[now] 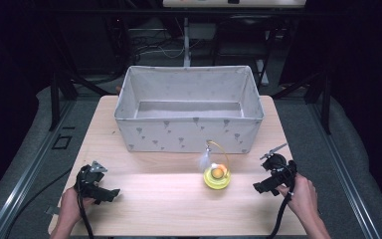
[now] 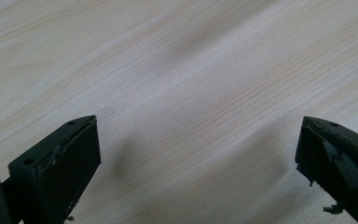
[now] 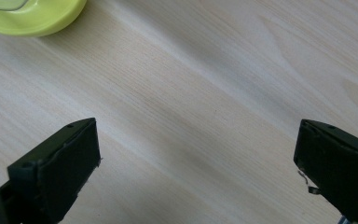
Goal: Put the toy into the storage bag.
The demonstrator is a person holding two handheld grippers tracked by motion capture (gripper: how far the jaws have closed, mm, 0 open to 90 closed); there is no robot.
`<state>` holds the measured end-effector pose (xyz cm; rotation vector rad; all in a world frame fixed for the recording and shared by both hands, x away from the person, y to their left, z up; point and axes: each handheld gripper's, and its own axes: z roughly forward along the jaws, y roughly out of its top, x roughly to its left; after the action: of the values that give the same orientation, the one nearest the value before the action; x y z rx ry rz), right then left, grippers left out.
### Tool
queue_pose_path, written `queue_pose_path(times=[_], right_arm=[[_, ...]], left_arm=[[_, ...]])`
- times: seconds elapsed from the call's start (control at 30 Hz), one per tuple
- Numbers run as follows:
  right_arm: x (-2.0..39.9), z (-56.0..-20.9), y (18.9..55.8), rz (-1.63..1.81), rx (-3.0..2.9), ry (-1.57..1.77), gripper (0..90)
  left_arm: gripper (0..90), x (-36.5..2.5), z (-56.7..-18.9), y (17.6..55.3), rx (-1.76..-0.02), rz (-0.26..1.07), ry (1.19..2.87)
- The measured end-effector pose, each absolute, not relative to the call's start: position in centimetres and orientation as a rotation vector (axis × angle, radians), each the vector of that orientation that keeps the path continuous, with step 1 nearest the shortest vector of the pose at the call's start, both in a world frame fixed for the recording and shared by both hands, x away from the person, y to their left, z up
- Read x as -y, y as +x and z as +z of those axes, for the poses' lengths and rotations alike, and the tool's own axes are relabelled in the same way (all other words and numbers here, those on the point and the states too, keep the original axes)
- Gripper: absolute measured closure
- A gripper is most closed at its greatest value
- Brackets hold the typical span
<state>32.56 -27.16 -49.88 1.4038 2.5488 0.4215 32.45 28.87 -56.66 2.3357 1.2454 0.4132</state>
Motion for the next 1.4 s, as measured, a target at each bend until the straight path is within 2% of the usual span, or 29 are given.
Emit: queue_pose_path(times=[0.53, 1.4], right_arm=[[26.2, -49.5, 32.2, 0.418, -2.560, 1.381, 0.2], [22.3, -46.8, 31.3, 0.333, -2.722, 1.121, 2.0]], left_arm=[[0.1, -28.8, -56.7, 32.4, -1.240, 0.407, 2.349], [0.1, -28.7, -56.8, 32.4, -1.238, 0.407, 2.349]])
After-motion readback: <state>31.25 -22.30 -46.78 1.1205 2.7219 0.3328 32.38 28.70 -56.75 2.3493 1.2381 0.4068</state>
